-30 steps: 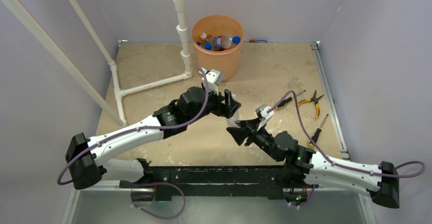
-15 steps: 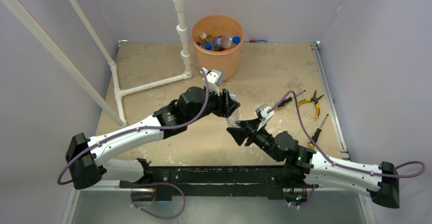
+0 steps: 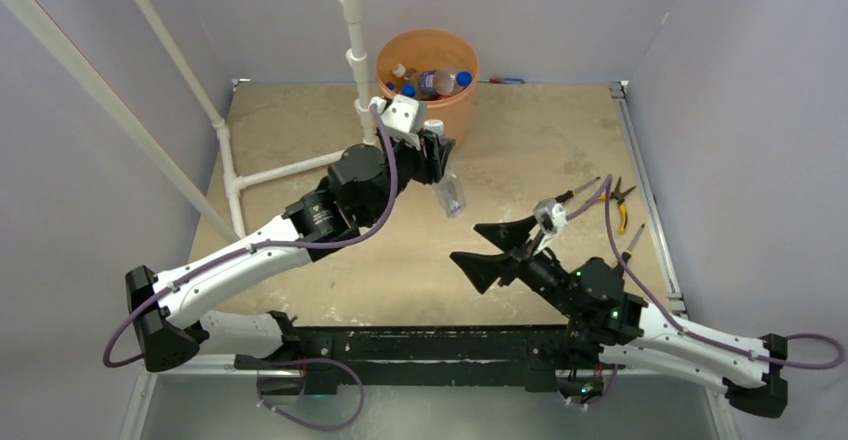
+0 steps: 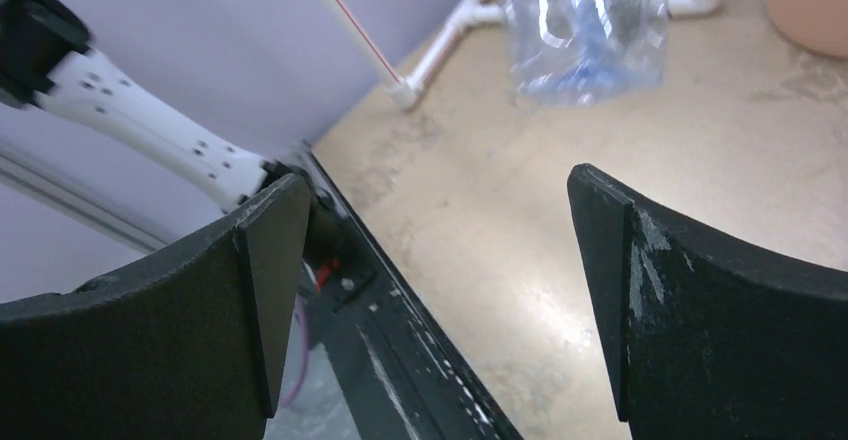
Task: Put the plastic bottles in the bin
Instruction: Pick up the plastic bottle at the center of the board.
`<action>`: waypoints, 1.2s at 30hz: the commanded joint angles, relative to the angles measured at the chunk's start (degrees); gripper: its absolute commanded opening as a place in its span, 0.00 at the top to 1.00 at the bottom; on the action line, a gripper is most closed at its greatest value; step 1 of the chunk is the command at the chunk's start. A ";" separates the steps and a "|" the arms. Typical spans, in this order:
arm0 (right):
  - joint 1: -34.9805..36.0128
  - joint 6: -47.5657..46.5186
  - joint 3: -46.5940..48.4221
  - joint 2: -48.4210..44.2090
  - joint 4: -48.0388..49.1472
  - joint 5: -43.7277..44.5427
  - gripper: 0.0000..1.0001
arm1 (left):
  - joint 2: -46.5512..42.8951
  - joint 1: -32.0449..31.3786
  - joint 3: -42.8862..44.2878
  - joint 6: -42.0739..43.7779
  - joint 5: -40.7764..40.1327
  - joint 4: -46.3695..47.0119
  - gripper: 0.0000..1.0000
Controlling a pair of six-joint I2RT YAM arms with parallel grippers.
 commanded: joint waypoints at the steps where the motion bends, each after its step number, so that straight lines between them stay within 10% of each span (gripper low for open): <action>1: 0.17 1.04 3.07 -4.28 -2.50 -2.52 0.01 | 0.98 0.23 3.68 17.05 -9.47 12.82 1.00; 16: 0.17 4.45 -5.57 -9.23 -1.20 -0.83 0.11 | 29.13 2.04 16.51 63.60 -13.94 53.70 1.00; 36: 0.17 2.93 -6.72 -11.23 -5.22 -3.36 0.10 | 37.54 10.94 33.79 59.22 -5.88 42.35 1.00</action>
